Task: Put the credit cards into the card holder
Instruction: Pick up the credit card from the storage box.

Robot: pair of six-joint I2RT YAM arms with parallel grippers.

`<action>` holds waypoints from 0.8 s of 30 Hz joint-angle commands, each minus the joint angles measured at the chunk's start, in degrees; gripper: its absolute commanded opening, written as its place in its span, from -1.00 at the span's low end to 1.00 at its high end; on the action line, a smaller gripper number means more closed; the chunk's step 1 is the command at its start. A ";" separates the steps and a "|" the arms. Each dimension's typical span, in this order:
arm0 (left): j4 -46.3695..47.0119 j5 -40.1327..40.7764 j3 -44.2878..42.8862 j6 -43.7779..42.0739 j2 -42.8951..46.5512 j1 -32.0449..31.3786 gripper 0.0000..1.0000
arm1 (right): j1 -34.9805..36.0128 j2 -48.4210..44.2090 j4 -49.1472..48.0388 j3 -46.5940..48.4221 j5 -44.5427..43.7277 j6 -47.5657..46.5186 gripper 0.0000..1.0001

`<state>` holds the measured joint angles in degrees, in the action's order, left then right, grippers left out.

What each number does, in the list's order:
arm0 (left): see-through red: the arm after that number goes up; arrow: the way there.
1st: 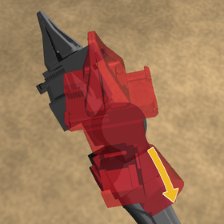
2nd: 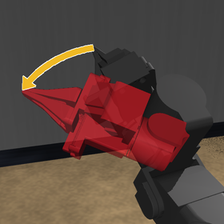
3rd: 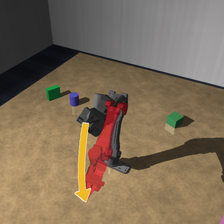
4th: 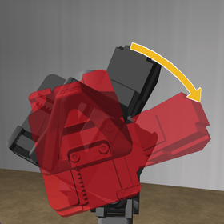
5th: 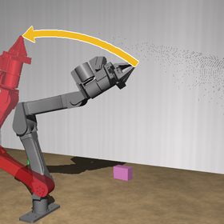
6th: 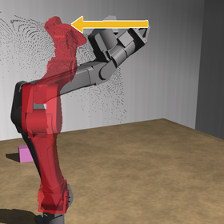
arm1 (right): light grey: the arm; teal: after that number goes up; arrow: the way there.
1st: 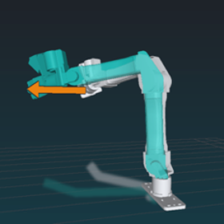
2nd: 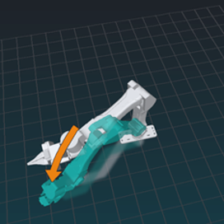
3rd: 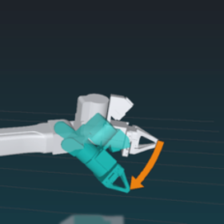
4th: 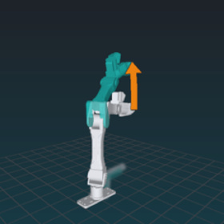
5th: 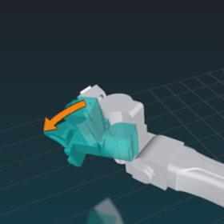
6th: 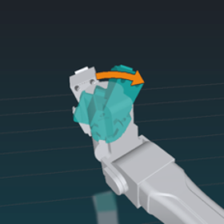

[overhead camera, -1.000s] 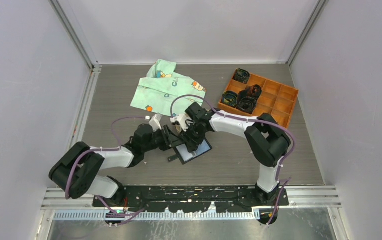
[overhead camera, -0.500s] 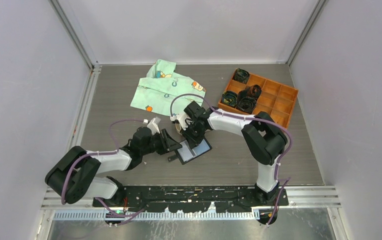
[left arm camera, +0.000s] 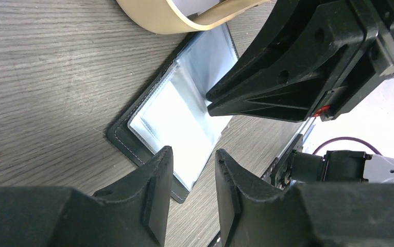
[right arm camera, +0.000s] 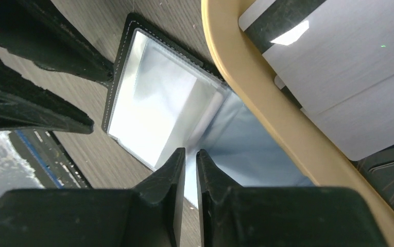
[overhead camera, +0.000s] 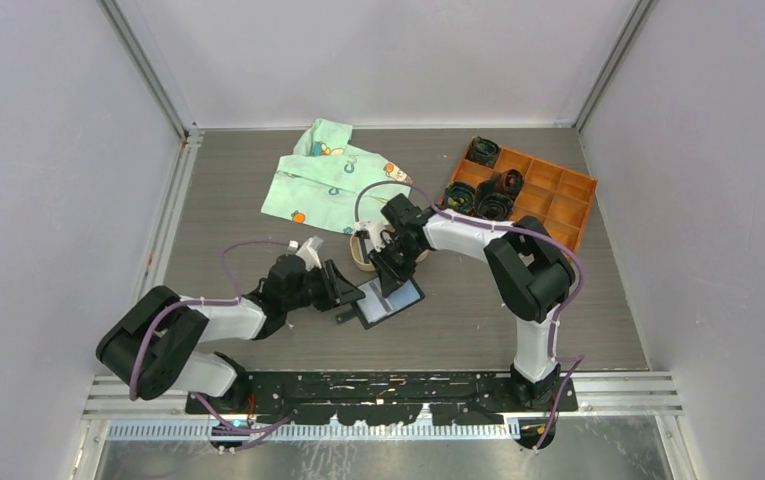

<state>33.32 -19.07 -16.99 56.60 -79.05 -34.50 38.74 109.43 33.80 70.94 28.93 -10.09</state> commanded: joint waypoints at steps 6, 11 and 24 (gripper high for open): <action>-0.95 0.53 -0.67 -2.64 4.09 -0.07 -0.28 | -3.25 -3.06 4.38 3.69 11.70 -2.76 -0.53; -11.32 2.94 -2.90 -9.04 12.31 0.64 -0.25 | -5.71 -8.29 6.29 3.90 14.78 -6.87 -0.48; -16.81 11.29 -4.44 -20.17 26.55 2.10 0.53 | -9.58 -8.79 -0.27 11.50 0.65 -0.78 0.33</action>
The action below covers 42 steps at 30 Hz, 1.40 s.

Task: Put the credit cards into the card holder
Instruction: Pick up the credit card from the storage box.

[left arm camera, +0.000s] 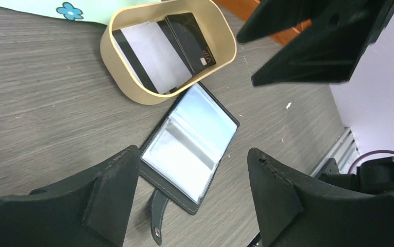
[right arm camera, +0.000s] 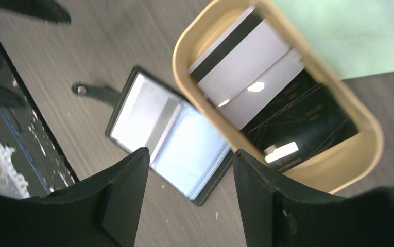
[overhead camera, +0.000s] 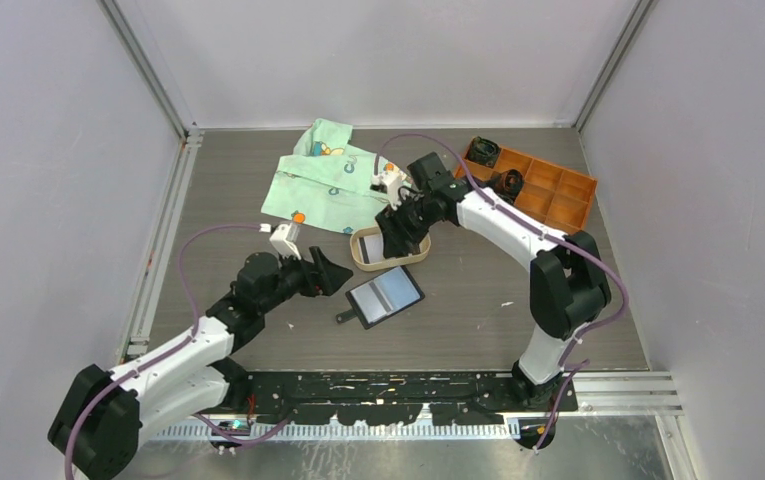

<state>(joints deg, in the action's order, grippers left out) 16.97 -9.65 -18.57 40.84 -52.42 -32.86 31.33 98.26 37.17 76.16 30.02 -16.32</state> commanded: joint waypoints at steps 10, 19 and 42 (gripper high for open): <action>1.92 -2.41 -8.34 -1.70 -14.49 3.76 0.32 | -3.21 13.88 -10.05 10.43 4.98 21.18 0.25; 2.86 -4.12 -14.36 1.52 -27.02 5.09 0.17 | -3.16 17.87 -11.45 9.41 -4.78 24.15 0.18; 3.45 -10.51 -20.30 5.38 -37.81 5.08 -0.39 | -4.15 22.06 -23.47 6.56 18.27 43.06 0.10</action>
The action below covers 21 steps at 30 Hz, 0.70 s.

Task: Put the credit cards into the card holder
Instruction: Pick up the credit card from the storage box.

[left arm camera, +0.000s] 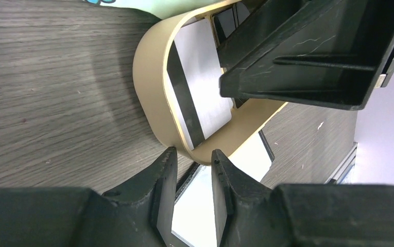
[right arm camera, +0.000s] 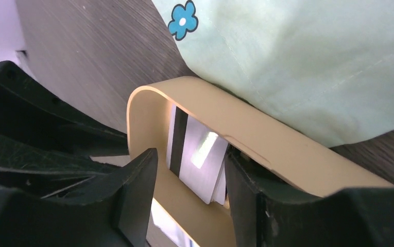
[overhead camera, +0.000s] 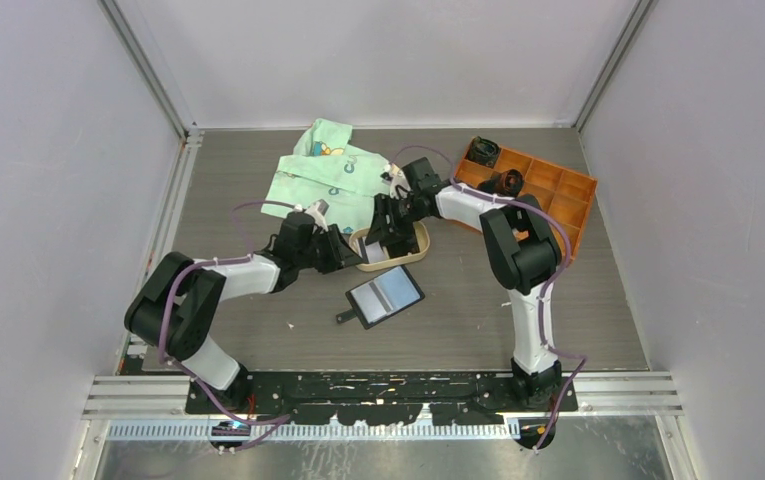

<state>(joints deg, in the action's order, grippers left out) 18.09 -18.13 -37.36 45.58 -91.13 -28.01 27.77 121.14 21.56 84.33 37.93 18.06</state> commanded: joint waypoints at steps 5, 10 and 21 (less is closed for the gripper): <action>1.55 -2.05 -1.44 0.73 2.12 0.27 -0.40 | -2.49 -2.81 -15.78 -4.34 16.74 15.64 0.07; 0.87 -2.00 -1.61 0.75 2.88 0.25 -0.41 | -3.00 -3.83 -23.77 -6.69 19.97 21.01 0.03; 0.55 -2.35 -2.22 0.78 2.51 0.24 -0.41 | -2.20 -1.31 -13.71 -4.45 14.49 14.45 -0.21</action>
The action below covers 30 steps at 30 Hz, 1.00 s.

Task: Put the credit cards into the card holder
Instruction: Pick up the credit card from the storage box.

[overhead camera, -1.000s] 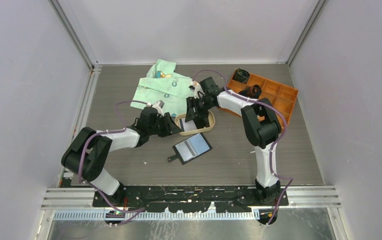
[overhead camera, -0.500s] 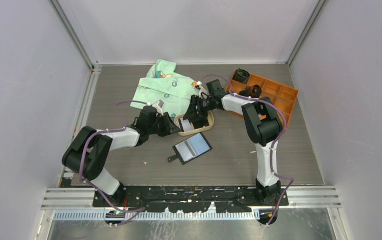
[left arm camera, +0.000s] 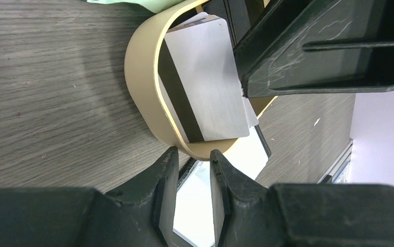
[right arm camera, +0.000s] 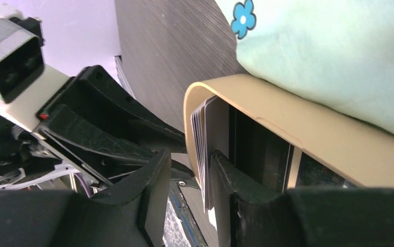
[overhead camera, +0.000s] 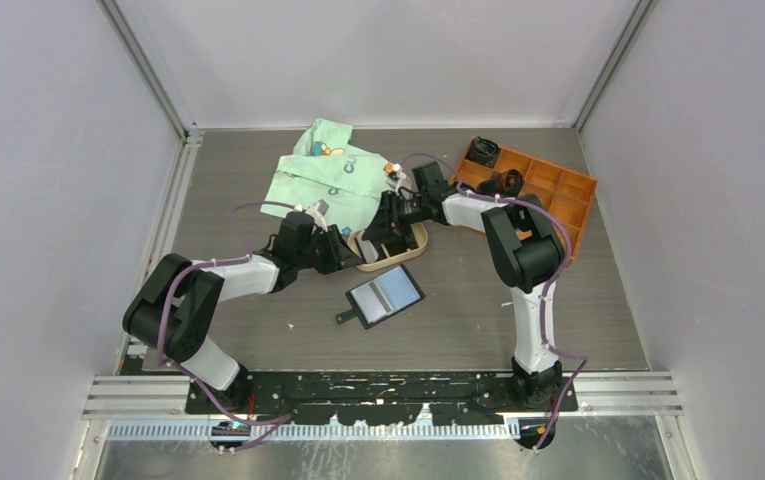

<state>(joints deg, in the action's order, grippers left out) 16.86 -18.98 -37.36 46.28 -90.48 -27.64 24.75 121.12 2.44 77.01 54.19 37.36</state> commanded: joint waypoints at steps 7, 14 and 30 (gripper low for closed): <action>1.42 -1.90 -2.88 -0.10 1.28 -0.12 -0.41 | 2.31 -1.19 14.43 5.69 -6.97 -11.99 -0.21; 1.51 -2.63 -2.86 0.16 1.53 -0.11 -0.39 | 4.83 -0.26 19.47 7.98 -14.29 -16.88 -0.21; -6.01 1.40 1.77 -4.42 16.62 -0.13 -0.25 | 1.15 -1.98 16.42 7.44 -4.49 -16.15 -0.95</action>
<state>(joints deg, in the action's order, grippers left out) 12.53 -19.31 -37.28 44.60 -79.37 -27.68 27.68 122.39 21.02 83.15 43.81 21.17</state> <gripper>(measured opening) 0.369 0.146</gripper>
